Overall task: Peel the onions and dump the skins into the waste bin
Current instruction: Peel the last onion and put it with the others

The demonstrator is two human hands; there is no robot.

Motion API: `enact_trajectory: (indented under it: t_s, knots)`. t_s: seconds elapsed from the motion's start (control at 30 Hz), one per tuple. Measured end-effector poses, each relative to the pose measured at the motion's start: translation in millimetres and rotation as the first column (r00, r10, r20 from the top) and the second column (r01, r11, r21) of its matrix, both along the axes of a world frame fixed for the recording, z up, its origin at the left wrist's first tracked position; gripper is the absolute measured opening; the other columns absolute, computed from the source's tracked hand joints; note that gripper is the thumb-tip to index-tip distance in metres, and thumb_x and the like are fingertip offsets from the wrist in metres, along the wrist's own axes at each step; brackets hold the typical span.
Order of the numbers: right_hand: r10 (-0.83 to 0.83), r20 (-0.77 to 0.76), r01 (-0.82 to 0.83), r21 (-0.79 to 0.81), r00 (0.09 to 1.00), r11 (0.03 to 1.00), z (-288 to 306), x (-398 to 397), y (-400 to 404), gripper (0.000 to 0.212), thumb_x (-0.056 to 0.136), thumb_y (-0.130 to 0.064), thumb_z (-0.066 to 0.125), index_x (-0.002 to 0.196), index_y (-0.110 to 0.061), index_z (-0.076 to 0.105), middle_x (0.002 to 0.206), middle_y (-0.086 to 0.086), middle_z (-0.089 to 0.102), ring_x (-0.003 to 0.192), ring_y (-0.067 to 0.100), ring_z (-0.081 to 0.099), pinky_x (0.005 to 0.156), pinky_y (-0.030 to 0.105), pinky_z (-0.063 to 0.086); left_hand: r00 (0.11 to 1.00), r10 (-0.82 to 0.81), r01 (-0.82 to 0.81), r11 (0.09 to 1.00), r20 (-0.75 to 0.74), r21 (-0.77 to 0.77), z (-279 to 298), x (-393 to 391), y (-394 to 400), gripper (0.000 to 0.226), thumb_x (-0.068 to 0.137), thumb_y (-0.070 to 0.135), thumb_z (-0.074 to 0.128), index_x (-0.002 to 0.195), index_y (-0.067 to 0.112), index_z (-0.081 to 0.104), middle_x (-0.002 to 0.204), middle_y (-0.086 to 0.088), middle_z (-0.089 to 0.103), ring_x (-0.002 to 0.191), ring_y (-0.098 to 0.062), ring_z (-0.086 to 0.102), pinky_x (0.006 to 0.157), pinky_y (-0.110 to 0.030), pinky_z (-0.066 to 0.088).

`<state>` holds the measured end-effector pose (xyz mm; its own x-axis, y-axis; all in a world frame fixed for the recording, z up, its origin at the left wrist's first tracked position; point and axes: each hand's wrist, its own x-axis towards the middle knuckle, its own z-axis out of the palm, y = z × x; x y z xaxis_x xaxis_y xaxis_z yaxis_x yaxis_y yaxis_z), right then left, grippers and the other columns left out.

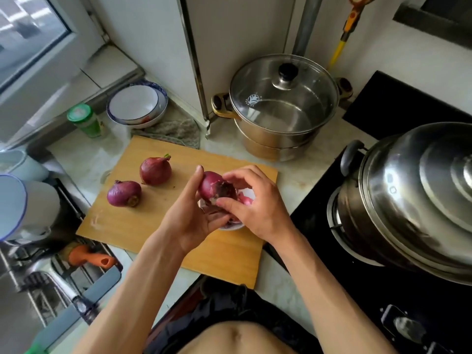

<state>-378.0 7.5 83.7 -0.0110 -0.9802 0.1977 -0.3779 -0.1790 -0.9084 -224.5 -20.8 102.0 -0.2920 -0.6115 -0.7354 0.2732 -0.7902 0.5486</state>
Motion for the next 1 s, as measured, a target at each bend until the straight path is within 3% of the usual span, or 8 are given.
enact_trajectory:
  t_s: [0.17,0.3,0.37,0.5,0.63,0.77,0.9,1.0]
  knots:
    - [0.052,-0.007,-0.051,0.093,0.999,0.994,10,-4,-8,0.038,0.073,-0.02,0.088,0.105,-0.018,0.066,0.098,-0.01,0.061,0.089,-0.006,0.056,0.08,0.009,0.042,0.998,-0.019,0.022,0.999,0.057,-0.044,3,2,-1,0.059,0.089,0.064,0.061,0.112,0.01,0.071,0.078,-0.01,0.075,0.068,-0.021,0.074,0.064,-0.031,0.064]
    - [0.043,0.006,-0.043,0.122,0.999,0.992,9,3,-3,0.029,0.079,-0.019,0.083,0.1,-0.021,0.064,0.08,-0.013,0.058,0.082,0.005,0.06,0.075,0.023,0.051,0.998,-0.008,0.012,0.998,0.068,-0.054,2,4,-2,0.057,0.088,0.064,0.063,0.104,0.01,0.071,0.074,-0.009,0.073,0.068,-0.018,0.075,0.059,-0.031,0.063]
    - [0.009,0.014,-0.011,0.099,1.0,0.995,7,5,0,0.032,0.079,-0.022,0.083,0.104,-0.021,0.064,0.086,-0.011,0.061,0.086,0.007,0.06,0.078,0.028,0.053,0.998,-0.016,0.019,0.999,0.067,-0.05,2,5,-2,0.057,0.088,0.064,0.064,0.104,0.01,0.072,0.078,-0.01,0.073,0.07,-0.019,0.075,0.057,-0.03,0.062]
    - [-0.033,0.014,0.032,0.073,0.999,0.997,5,5,3,0.048,0.076,-0.022,0.085,0.118,-0.02,0.061,0.108,-0.005,0.064,0.1,0.004,0.06,0.09,0.022,0.05,0.996,-0.033,0.039,0.997,0.085,-0.06,1,7,-2,0.061,0.086,0.064,0.066,0.111,0.009,0.071,0.09,-0.016,0.073,0.075,-0.023,0.076,0.059,-0.032,0.063]
    - [-0.043,0.019,0.042,0.064,0.999,0.997,7,8,8,0.042,0.076,-0.016,0.084,0.112,-0.018,0.063,0.1,-0.012,0.061,0.096,0.003,0.059,0.088,0.02,0.049,0.994,-0.053,0.06,0.995,0.091,-0.078,-1,8,-1,0.06,0.085,0.065,0.066,0.109,0.01,0.072,0.089,-0.015,0.074,0.076,-0.022,0.076,0.075,-0.037,0.065]
    - [-0.06,-0.019,0.061,0.03,0.998,0.998,7,11,9,0.033,0.078,-0.016,0.082,0.106,-0.018,0.065,0.089,-0.015,0.058,0.089,0.006,0.059,0.082,0.03,0.053,0.994,-0.063,0.072,0.992,0.09,-0.103,0,9,-4,0.059,0.087,0.063,0.065,0.112,0.009,0.071,0.088,-0.012,0.073,0.072,-0.018,0.076,0.061,-0.033,0.063]
    - [-0.098,-0.003,0.097,-0.013,0.995,0.995,3,11,9,0.043,0.079,-0.013,0.081,0.118,-0.018,0.063,0.107,-0.008,0.061,0.1,-0.001,0.057,0.088,0.018,0.047,0.991,-0.103,0.115,0.983,0.086,-0.141,2,8,-8,0.054,0.09,0.059,0.064,0.109,0.01,0.071,0.079,-0.011,0.077,0.072,-0.019,0.077,0.057,-0.03,0.06]
    - [-0.093,-0.028,0.092,-0.023,0.995,0.995,2,12,7,0.054,0.081,-0.01,0.078,0.13,-0.02,0.058,0.111,-0.005,0.059,0.104,-0.006,0.052,0.09,0.015,0.045,0.983,-0.14,0.159,0.971,0.117,-0.176,2,10,-13,0.046,0.092,0.056,0.064,0.105,0.012,0.072,0.08,-0.01,0.078,0.078,-0.021,0.077,0.063,-0.035,0.063]
